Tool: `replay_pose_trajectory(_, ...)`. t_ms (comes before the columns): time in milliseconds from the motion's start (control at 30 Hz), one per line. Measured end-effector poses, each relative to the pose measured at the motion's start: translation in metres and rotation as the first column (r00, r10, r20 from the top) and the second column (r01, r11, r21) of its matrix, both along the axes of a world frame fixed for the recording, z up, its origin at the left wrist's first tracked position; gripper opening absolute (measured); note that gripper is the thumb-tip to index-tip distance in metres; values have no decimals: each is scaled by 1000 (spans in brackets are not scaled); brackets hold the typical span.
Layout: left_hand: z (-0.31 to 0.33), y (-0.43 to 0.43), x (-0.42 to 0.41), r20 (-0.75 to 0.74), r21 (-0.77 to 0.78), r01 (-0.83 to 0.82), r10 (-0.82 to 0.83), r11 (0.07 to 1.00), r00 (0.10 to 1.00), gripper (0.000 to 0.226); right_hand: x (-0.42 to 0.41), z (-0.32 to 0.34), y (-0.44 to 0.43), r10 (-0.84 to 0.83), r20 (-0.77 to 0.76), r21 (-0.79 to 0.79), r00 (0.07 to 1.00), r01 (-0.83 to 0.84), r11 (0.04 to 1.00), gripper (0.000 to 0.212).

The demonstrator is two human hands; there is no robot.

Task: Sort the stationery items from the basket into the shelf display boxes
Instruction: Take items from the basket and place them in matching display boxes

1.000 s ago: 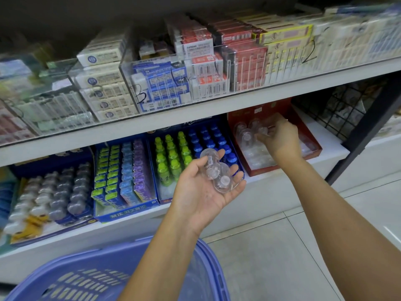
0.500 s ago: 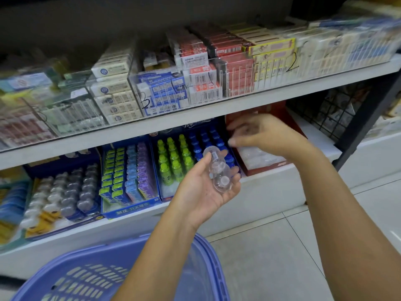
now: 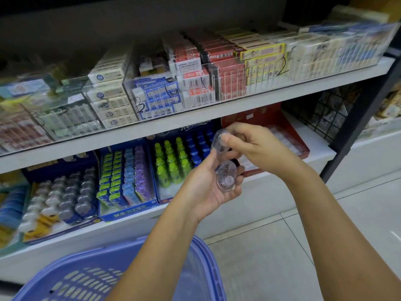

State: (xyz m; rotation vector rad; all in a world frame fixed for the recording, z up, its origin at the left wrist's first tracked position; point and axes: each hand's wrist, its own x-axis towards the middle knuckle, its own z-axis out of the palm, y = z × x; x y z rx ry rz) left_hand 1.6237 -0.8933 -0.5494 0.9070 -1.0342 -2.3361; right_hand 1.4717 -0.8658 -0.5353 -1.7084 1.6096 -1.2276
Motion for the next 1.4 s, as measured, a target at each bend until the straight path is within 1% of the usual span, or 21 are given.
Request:
replay_pose_trajectory(67, 0, 2, -6, 16, 22, -2, 1, 1000, 1000, 42, -7, -3, -3, -17, -39, -14, 999, 16, 1000, 17)
replay_pose_trajectory(167, 0, 2, -9, 20, 36, 9, -10, 999, 1000, 34, -27, -6, -5, -45, 48, -4, 998, 45, 999, 23)
replay_pose_trajectory(267, -1, 0, -6, -10, 15, 40, -40, 999, 999, 24, -59, -17, -4, -221, 60, -19, 973, 223, 975, 10)
replay_pose_trajectory(300, -2, -2, -4, -19, 7, 46, -46, 999, 999, 26, -68, -22, -4, -286, 2, -13, 958, 286, 958, 6)
replay_pose_trajectory(367, -5, -4, -1, -32, -2, 48, -48, 999, 998, 34, -77, -31, -8, -350, -203, 2, 915, 358, 934, 7)
replay_pose_trajectory(433, -8, -4, 0, -30, 5, 38, -38, 999, 999, 39, -74, -36, -14, -331, -371, 7, 868, 359, 933, 19)
replay_pose_trajectory(467, -9, -4, 0, -25, 14, 30, -30, 999, 999, 39, -71, -37, -16, -309, -406, 16, 860, 344, 939, 23)
replay_pose_trajectory(567, -11, -4, 1, -29, 62, -15, 17, 998, 999, 33, -62, -36, -16, -225, -423, 76, 878, 281, 957, 24)
replay_pose_trajectory(667, -14, -6, 3, -16, 35, -28, 29, 999, 999, 19, -58, -33, -20, -153, -479, 138, 864, 247, 959, 29)
replay_pose_trajectory(800, -19, -4, 1, -36, -4, -23, 23, 1000, 999, 27, -57, -30, -32, -102, -538, 262, 837, 281, 923, 34)
replay_pose_trajectory(900, -19, -2, -1, -39, 6, -53, 53, 999, 998, 24, -58, -30, -36, -116, -496, 320, 861, 305, 897, 36)
replay_pose_trajectory(967, -18, -1, -2, -4, -6, -54, 54, 998, 999, 22, -56, -29, -36, -189, -480, 297, 857, 361, 884, 37)
replay_pose_trajectory(1000, -17, -1, -2, 26, -30, -46, 47, 999, 999, 21, -54, -27, -34, -263, -457, 238, 850, 402, 884, 36)
replay_pose_trajectory(1033, -17, 0, -3, 63, -63, -34, 38, 997, 997, 19, -51, -23, -29, -336, -396, 163, 854, 426, 890, 33)
replay_pose_trajectory(1067, -17, 0, -4, 112, -112, -24, 37, 993, 993, 17, -46, -17, -23, -362, -312, 93, 878, 408, 908, 28)
replay_pose_trajectory(1100, -18, 0, -5, 178, -184, -21, 55, 983, 982, 18, -40, -9, -15, -312, -259, 63, 914, 338, 939, 23)
replay_pose_trajectory(1167, -19, -1, -7, 322, -375, -16, 147, 927, 935, 25, -23, 7, 0, -74, -247, 105, 966, 103, 989, 21)
replay_pose_trajectory(1200, -18, -1, -9, 372, -460, -7, 200, 888, 906, 30, -15, 13, 7, 31, -252, 143, 967, 6, 990, 24)
replay_pose_trajectory(1267, -14, -3, -9, 411, -578, 2, 289, 816, 865, 40, 1, 21, 15, 127, -317, 185, 940, -70, 980, 31)
replay_pose_trajectory(1333, -5, -6, -11, 394, -648, -9, 344, 762, 852, 44, 9, 23, 14, 111, -499, 138, 860, -48, 989, 32)
replay_pose_trajectory(1400, 1, -10, -14, 389, -717, 15, 382, 697, 838, 52, 14, 23, 12, 55, -598, 71, 799, -16, 997, 31)
